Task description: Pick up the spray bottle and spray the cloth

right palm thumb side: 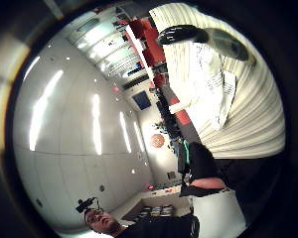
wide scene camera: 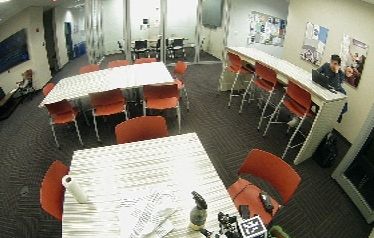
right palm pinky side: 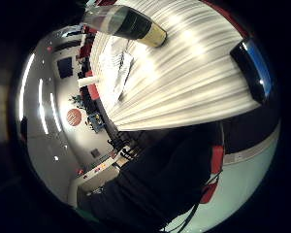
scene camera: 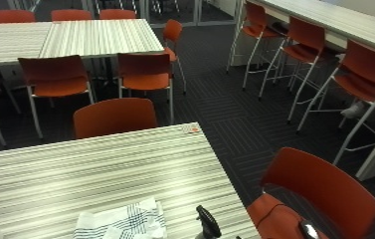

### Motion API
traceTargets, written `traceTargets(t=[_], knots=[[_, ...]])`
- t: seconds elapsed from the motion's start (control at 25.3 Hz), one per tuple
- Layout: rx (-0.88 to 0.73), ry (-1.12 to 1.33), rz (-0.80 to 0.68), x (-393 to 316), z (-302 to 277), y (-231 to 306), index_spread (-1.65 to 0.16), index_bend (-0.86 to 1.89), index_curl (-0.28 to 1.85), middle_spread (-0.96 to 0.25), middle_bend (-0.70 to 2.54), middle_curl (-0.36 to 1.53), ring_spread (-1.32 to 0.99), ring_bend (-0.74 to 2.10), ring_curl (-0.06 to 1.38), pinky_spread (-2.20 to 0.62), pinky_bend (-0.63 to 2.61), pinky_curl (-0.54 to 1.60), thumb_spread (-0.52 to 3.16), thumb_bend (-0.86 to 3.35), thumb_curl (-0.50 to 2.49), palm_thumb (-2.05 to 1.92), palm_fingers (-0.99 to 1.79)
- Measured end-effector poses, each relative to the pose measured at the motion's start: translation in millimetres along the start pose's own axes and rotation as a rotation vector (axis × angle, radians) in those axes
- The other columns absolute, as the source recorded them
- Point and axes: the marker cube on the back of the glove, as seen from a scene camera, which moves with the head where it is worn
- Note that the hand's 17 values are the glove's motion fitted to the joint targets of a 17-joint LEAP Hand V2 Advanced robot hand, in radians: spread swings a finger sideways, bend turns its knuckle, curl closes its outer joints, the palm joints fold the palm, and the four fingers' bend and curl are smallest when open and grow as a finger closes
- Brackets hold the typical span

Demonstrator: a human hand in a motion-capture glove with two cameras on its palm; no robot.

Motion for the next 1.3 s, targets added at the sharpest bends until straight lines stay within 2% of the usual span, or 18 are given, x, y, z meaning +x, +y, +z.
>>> traceTargets(t=[0.59,1.07,1.3], knots=[[0.081,-0.001,0.011,48,5,-75,-0.43,0.16,0.25,-0.12,0.19,0.31,0.06,0.37,0.29,0.11,0.44,0.33,0.96,-0.02,0.47,0.78,0.11],[0.105,-0.016,0.001,42,5,-85,-0.43,0.18,0.28,-0.15,0.21,0.33,0.04,0.33,0.29,0.11,0.35,0.31,0.93,-0.02,0.49,0.82,0.17],[0.113,-0.021,-0.006,46,3,-86,-0.41,0.39,0.35,-0.17,0.18,0.33,0.03,0.25,0.27,0.11,0.21,0.28,0.94,-0.01,0.5,0.85,0.31]])
